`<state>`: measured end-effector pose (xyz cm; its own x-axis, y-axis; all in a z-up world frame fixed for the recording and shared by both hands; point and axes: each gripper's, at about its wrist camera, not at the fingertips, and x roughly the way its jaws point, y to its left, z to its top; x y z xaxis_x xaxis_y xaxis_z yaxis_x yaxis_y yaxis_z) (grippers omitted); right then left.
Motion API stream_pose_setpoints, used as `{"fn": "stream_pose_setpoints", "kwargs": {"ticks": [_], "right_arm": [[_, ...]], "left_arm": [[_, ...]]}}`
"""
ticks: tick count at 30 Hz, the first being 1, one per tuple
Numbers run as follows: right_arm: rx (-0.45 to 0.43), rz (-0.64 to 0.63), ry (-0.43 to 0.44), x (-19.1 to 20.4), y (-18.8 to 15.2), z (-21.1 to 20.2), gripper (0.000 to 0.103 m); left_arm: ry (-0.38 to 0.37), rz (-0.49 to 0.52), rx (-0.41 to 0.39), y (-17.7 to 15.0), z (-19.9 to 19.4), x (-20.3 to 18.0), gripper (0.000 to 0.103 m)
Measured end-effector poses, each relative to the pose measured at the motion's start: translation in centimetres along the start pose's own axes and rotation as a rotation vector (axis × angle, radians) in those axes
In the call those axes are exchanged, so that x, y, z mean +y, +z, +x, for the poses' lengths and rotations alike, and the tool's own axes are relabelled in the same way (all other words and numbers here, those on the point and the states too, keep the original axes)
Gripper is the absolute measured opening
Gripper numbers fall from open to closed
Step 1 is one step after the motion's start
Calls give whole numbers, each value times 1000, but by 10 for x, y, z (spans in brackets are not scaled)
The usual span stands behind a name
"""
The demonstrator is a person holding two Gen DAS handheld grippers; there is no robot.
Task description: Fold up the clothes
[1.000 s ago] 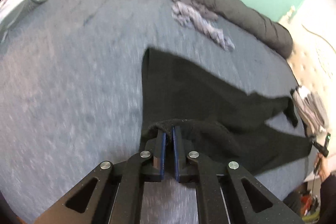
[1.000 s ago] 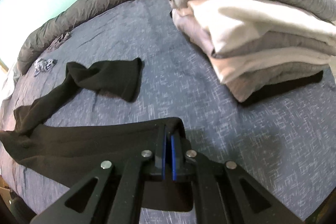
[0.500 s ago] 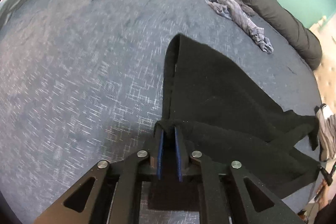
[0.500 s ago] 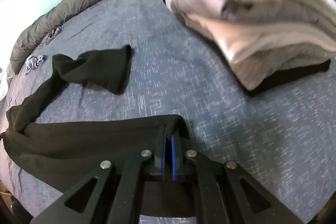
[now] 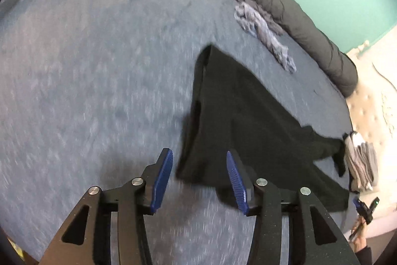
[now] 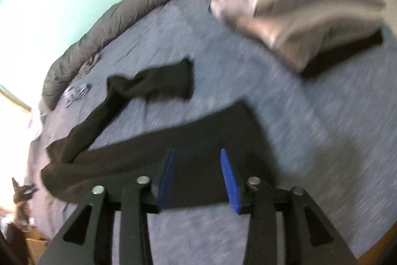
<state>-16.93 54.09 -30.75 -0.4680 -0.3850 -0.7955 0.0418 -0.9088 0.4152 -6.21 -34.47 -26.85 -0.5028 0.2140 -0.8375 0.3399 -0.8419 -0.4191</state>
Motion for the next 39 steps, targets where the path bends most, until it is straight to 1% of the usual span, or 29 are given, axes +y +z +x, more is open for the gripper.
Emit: {"fn": "stream_pose_setpoints", "kwargs": {"ticks": [3, 5, 8, 9, 11, 12, 14, 17, 21, 26, 28, 29, 31, 32, 33, 34, 36, 37, 38, 39], "right_arm": [[52, 26, 19, 4, -17, 9, 46], [88, 43, 24, 5, -27, 16, 49], [108, 103, 22, -3, -36, 24, 54], [115, 122, 21, -6, -39, 26, 56], [124, 153, 18, -12, -43, 31, 56], [127, 163, 16, -14, -45, 32, 56], [122, 167, 18, -16, -45, 33, 56], [101, 191, 34, -19, -42, 34, 60], [70, 207, 33, -21, -36, 36, 60], [62, 196, 28, -17, -31, 42, 60], [60, 181, 18, -16, -29, 44, 53], [58, 173, 10, -15, -28, 44, 45], [47, 161, 2, -15, -27, 44, 35], [42, 154, -6, -15, -27, 44, 18], [38, 143, -19, -15, -27, 43, 12], [37, 133, -24, -14, -28, 43, 11], [31, 114, -27, -12, -28, 41, 5], [24, 105, -29, -11, -27, 38, 5], [16, 98, -26, -10, -25, 35, 4], [8, 90, -23, -8, -24, 32, 4]], "left_arm": [[-29, -31, 47, -20, 16, 6, 49], [-53, -60, 56, -29, 24, 9, 49], [-72, -82, 70, -37, 36, 10, 50], [-80, -90, 69, -39, 40, 11, 52], [-93, -110, 74, -39, 47, 12, 57], [-93, -113, 74, -39, 49, 12, 57], [-95, -120, 71, -38, 54, 12, 57], [-109, -138, 61, -34, 61, 13, 58], [-126, -162, 48, -29, 71, 14, 58], [-148, -192, 31, -23, 83, 16, 58], [-157, -204, 25, -21, 87, 17, 58], [-162, -210, 21, -20, 90, 17, 58], [-164, -212, 17, -17, 93, 17, 54], [-160, -206, 16, -16, 95, 16, 48], [-156, -199, 15, -14, 96, 15, 41], [-152, -193, 14, -13, 97, 14, 40], [-143, -173, 12, -10, 96, 11, 32], [-133, -160, 10, -8, 94, 8, 28], [-123, -147, 9, -6, 92, 8, 22], [-110, -131, 2, -5, 87, 7, 19]]}}
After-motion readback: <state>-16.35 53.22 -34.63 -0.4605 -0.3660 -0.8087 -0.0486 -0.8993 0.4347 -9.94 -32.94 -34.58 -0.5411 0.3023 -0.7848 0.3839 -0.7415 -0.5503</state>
